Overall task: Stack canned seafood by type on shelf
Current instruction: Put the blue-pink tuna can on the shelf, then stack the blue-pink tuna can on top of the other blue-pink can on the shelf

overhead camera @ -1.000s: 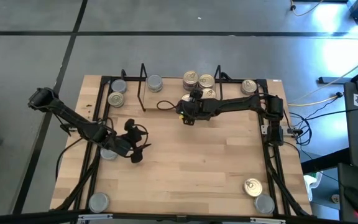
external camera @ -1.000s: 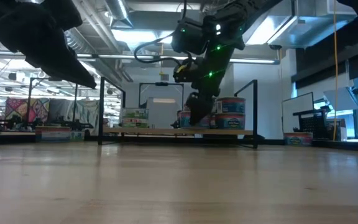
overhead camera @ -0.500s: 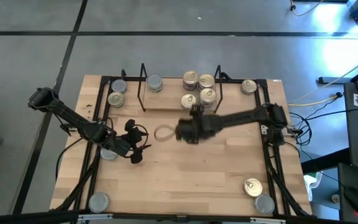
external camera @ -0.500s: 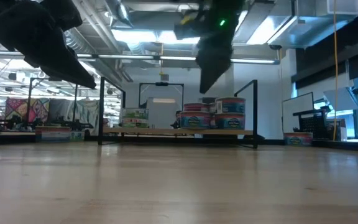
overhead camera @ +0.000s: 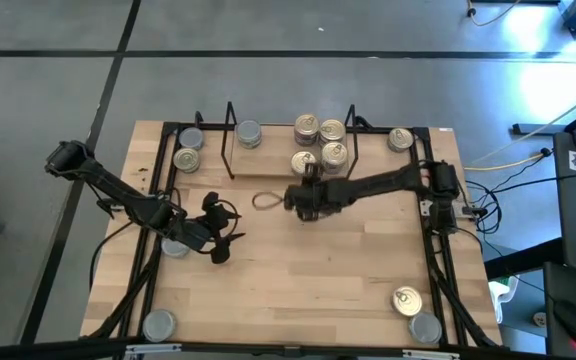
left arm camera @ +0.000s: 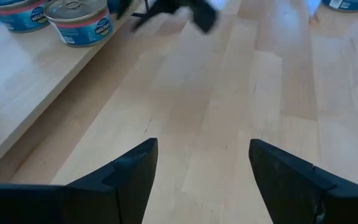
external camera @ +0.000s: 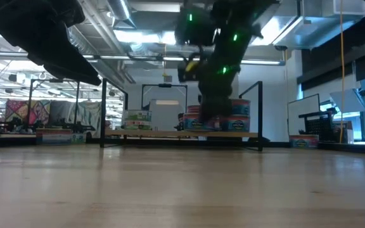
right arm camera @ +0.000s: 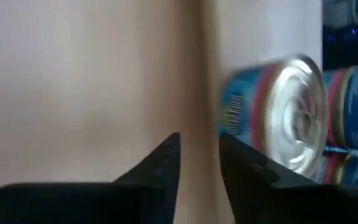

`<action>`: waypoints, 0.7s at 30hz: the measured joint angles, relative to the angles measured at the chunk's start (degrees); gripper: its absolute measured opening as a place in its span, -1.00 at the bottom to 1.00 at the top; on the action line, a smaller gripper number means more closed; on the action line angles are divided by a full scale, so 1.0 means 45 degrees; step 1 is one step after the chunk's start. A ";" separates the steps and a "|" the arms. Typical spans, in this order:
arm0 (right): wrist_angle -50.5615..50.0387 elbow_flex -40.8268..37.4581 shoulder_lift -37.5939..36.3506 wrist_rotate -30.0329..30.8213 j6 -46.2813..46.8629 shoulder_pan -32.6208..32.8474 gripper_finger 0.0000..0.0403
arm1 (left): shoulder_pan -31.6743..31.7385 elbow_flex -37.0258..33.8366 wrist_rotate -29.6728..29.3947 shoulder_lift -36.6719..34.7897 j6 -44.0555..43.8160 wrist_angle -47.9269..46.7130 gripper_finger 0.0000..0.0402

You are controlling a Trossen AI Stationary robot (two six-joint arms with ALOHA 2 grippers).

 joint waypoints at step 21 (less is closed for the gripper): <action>-0.3751 0.0688 -0.1122 -0.2408 0.2342 0.1235 -0.61 | 0.0000 0.0000 0.0000 -0.0005 -0.0005 -0.0015 0.26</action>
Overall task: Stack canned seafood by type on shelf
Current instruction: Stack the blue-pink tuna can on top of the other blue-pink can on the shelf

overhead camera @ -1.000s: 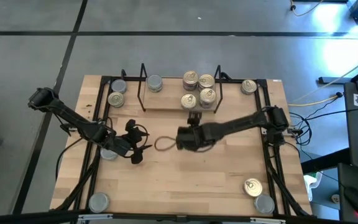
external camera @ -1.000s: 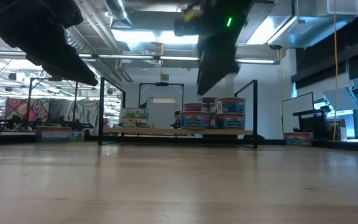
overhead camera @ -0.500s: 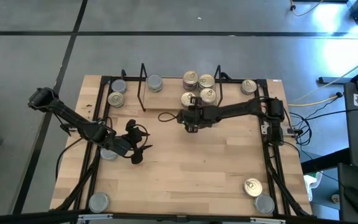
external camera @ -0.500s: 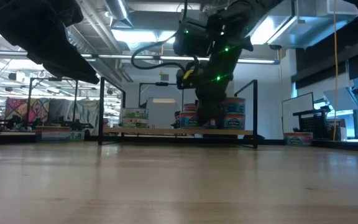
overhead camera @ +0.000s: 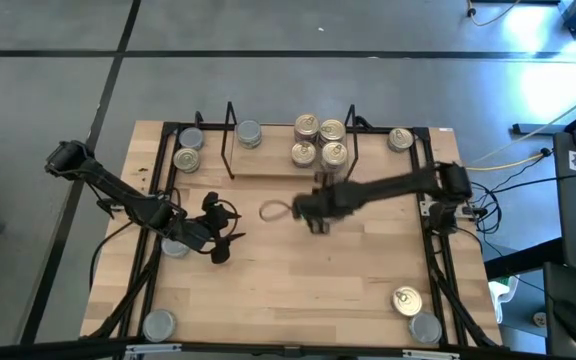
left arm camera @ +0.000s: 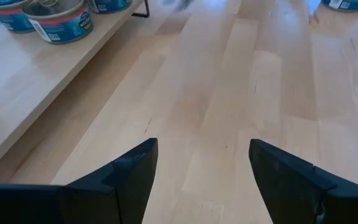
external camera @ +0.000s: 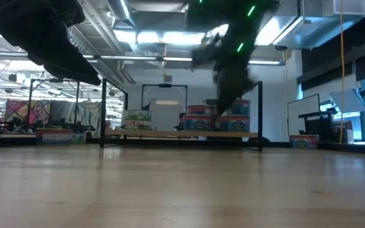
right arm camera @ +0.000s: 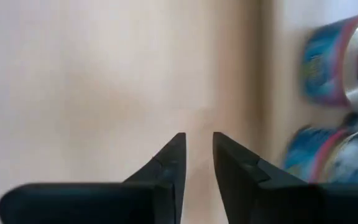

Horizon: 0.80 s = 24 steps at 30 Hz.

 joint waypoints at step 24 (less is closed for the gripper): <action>-0.4040 -0.2084 -0.2545 -0.7355 1.5983 0.9165 -0.61 | -0.0891 -0.0010 -0.0008 0.0461 -0.0849 0.0343 0.26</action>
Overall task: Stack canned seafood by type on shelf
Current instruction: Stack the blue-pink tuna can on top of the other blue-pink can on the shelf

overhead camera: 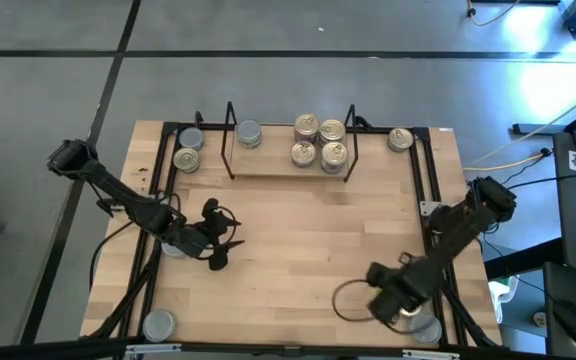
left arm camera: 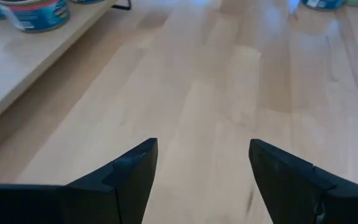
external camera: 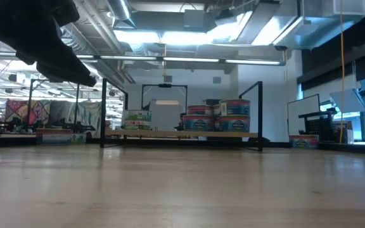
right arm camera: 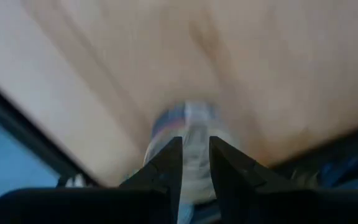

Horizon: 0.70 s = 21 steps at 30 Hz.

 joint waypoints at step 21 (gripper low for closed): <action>0.3146 -0.2477 0.0082 0.0134 0.3205 0.2586 -0.61 | -0.1114 0.0010 0.0349 0.3329 -0.1802 0.2099 0.26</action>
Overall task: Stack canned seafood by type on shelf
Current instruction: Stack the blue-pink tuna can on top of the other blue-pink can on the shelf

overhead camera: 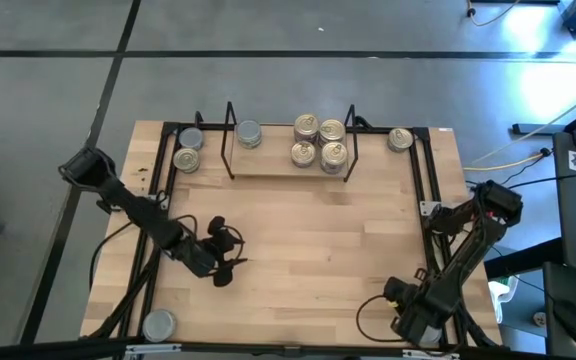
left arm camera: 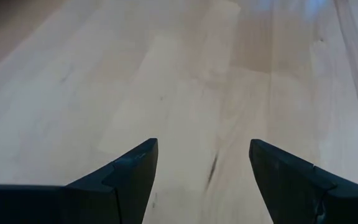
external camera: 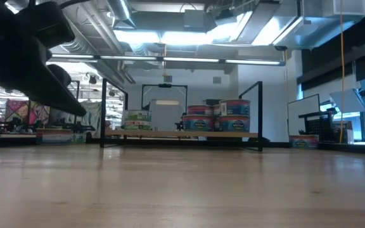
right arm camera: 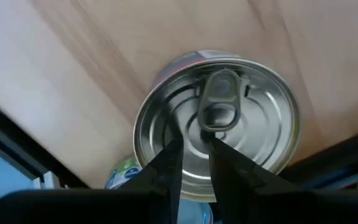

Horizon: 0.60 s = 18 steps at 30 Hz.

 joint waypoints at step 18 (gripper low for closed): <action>0.3831 -0.0076 0.1143 0.4306 -0.6044 -0.3483 -0.61 | -0.0221 0.0000 0.0019 0.0893 -0.0133 0.1275 0.26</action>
